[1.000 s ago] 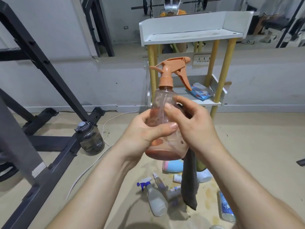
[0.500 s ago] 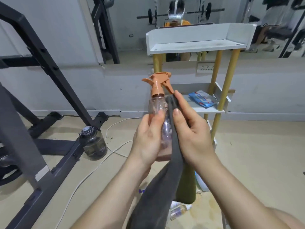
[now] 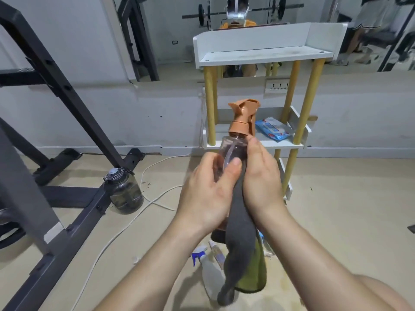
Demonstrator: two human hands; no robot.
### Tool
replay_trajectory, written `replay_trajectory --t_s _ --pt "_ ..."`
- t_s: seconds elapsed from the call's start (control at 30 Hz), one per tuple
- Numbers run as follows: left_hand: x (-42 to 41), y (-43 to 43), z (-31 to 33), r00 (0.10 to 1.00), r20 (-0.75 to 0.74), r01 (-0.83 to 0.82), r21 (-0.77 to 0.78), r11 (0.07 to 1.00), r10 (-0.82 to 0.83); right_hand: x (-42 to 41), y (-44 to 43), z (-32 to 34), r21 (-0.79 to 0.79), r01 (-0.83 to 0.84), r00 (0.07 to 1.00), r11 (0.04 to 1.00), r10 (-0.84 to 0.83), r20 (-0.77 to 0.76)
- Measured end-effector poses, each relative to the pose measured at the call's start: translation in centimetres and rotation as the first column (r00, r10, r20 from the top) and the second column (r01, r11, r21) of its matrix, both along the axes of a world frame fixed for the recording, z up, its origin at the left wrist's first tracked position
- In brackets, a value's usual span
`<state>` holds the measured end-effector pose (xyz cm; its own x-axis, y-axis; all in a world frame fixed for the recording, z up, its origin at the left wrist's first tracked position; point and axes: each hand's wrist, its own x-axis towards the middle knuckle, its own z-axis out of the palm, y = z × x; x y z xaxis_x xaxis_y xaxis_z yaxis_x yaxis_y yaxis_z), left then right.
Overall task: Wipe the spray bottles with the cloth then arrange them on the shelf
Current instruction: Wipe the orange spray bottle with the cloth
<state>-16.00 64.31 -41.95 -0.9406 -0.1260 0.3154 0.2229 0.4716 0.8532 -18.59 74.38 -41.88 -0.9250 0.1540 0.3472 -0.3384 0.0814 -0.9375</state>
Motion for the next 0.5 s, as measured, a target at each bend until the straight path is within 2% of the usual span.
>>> replay_trajectory --t_s 0.07,0.13,0.17,0.2,0.23,0.3,0.37,0.4,0.43,0.47,0.5 --pt "0.0 0.3 -0.3 0.999 -0.005 -0.043 0.036 0.998 0.044 0.6 -0.4 -0.9 0.024 -0.003 0.999 1.000 0.002 0.038" --pt "-0.8 -0.3 -0.9 0.997 0.001 -0.078 0.210 0.974 0.080 2.9 -2.3 -2.5 0.256 0.077 0.996 0.964 -0.064 -0.057" --pt "-1.4 -0.8 -1.2 0.997 0.003 -0.081 0.284 0.955 0.083 4.0 -3.3 -2.9 0.406 0.124 0.988 0.906 -0.073 -0.139" --pt "-1.6 -1.1 -1.4 0.997 -0.008 -0.070 0.314 0.947 0.076 4.9 -4.0 -2.9 0.494 0.150 0.979 0.856 -0.058 -0.197" --pt "-1.5 -1.2 -1.4 0.998 -0.018 -0.051 0.316 0.947 0.060 4.7 -4.0 -2.6 0.511 0.131 0.981 0.850 -0.036 -0.191" --pt "-1.3 -0.8 -0.9 0.998 -0.034 -0.041 0.230 0.972 0.050 3.1 -2.8 -1.0 0.360 0.038 0.999 0.932 -0.026 -0.040" --pt "-0.6 0.1 -0.3 0.996 -0.066 -0.049 0.040 0.998 0.052 0.7 -0.3 0.7 0.053 -0.050 0.982 0.997 0.040 0.186" --pt "-0.1 0.5 -0.2 0.997 -0.077 -0.031 -0.008 1.000 0.030 -0.1 0.9 1.2 -0.139 -0.105 0.940 0.985 0.144 0.310" --pt "0.3 0.8 0.0 0.996 -0.087 -0.005 -0.024 1.000 0.003 -0.4 1.7 1.1 -0.326 -0.134 0.893 0.936 0.257 0.370" --pt "0.4 0.8 0.3 0.994 -0.109 0.010 -0.021 1.000 -0.012 -0.3 2.0 0.9 -0.456 -0.129 0.867 0.881 0.323 0.378" --pt "0.2 0.5 0.4 0.991 -0.130 0.005 -0.004 1.000 -0.005 0.1 1.7 0.5 -0.512 -0.115 0.873 0.851 0.333 0.358"
